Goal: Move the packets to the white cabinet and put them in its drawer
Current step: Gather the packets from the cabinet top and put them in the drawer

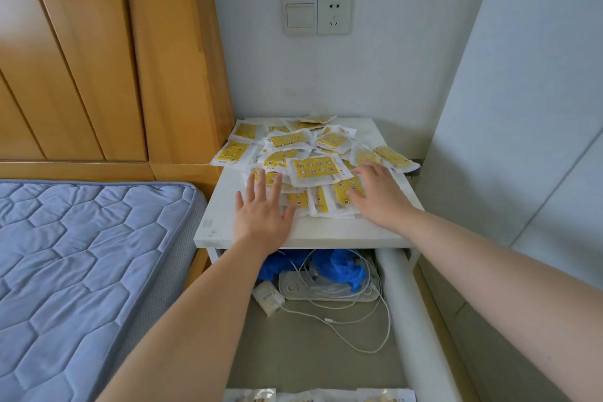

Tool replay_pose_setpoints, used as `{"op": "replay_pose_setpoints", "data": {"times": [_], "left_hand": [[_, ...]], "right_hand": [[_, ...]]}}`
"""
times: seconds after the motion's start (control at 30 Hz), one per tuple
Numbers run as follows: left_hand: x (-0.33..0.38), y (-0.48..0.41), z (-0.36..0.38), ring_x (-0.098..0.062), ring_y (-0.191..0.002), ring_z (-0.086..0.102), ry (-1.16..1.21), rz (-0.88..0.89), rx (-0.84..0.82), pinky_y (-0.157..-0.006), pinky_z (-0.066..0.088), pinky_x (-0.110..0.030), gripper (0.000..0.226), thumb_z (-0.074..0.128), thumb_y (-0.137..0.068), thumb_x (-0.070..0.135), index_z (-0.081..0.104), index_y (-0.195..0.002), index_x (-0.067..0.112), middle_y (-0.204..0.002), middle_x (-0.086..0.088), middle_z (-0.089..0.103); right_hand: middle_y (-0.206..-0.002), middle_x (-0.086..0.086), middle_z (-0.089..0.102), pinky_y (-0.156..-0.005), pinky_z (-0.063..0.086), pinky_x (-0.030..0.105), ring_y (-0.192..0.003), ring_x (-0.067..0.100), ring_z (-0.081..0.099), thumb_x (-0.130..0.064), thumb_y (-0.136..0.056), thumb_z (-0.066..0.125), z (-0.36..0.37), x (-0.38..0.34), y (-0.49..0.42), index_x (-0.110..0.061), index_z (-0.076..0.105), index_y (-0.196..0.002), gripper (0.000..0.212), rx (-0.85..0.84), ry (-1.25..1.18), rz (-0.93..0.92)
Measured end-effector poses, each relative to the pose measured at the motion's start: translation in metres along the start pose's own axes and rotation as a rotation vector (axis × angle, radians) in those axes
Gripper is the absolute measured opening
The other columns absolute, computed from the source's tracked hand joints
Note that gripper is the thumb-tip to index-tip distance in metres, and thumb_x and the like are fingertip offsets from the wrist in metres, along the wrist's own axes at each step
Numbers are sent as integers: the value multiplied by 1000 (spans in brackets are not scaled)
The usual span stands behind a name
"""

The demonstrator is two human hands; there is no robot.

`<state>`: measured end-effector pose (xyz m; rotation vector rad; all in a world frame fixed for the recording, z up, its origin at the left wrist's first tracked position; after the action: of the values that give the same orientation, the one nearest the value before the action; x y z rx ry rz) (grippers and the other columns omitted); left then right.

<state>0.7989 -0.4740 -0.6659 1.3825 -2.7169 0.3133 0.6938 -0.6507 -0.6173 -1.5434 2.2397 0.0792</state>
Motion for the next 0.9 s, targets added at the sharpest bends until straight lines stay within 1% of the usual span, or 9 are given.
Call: {"op": "replay_pose_setpoints", "data": {"times": [0.17,0.37,0.47,0.57,0.63,0.7,0.73,0.8,0.9], "left_hand": [[-2,-5,8,-20,-147,-14,18,18,-52,-120,-1,-44,65,13,-96,59,-4,-152,32,-161,0,-14],[-1,-6,9,-21,-148,-9,39,38,-46,-120,3,-45,62,18,-97,57,8,-152,33,-161,1,-9],[-2,-6,9,-21,-148,-7,43,40,-33,-120,4,-46,61,19,-96,56,11,-151,32,-162,1,-7],[-2,-6,9,-22,-148,-5,41,40,-32,-120,4,-46,61,20,-96,56,12,-152,31,-162,1,-5],[-2,-6,9,-21,-148,-4,43,37,-31,-120,5,-46,61,21,-96,56,13,-151,31,-162,1,-5],[-1,-6,7,-22,-148,-3,43,38,-22,-120,7,-46,60,23,-96,54,14,-151,31,-162,0,-3],[-1,-6,7,-22,-148,-2,43,40,-18,-119,8,-47,59,23,-96,54,15,-150,31,-162,-1,-2],[-1,-5,5,-22,-148,-1,46,40,-15,-119,8,-47,59,24,-96,53,16,-150,30,-162,-1,-1],[0,-4,4,-23,-148,0,51,37,-21,-119,8,-47,59,25,-96,52,16,-150,30,-162,-1,0]], "right_hand": [[-154,8,29,-116,20,39,-143,25,22,-29,-97,50,12,-29,-69,-13,35,-143,51,-120,48,-85],[-148,5,37,-105,38,46,-132,29,38,-36,-76,73,45,-36,-120,-31,31,-144,80,-389,183,-13],[-139,7,46,-99,43,41,-125,30,45,-31,-70,81,42,-48,-129,-22,41,-138,80,-373,254,-25],[-88,1,55,-63,41,25,-91,22,54,-25,-77,78,24,-54,-124,-17,56,-87,26,-344,163,-16],[-70,-1,47,-53,34,24,-68,17,50,-26,-78,77,5,-44,-119,-16,46,-67,34,-289,6,73],[-79,6,62,-64,48,25,-71,16,59,-25,-76,79,-12,-25,-112,-8,58,-76,27,-200,-265,207],[-93,11,67,-78,52,30,-84,21,65,-26,-74,81,-13,-9,-108,-4,63,-94,35,-170,-368,313],[-118,14,63,-96,48,40,-107,31,62,-31,-75,79,-9,13,-90,-2,55,-123,61,-184,-408,495],[-135,17,53,-103,43,45,-121,34,54,-39,-82,71,6,25,-64,-3,46,-136,70,-300,-335,597]]}}
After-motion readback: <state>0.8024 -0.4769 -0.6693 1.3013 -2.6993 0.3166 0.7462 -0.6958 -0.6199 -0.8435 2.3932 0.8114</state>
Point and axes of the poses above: each hand's wrist, its own y-axis away from the middle knuckle, its own z-axis out of the palm, x = y × z, the point moved 8 cm from there along -y, towards the middle knuckle
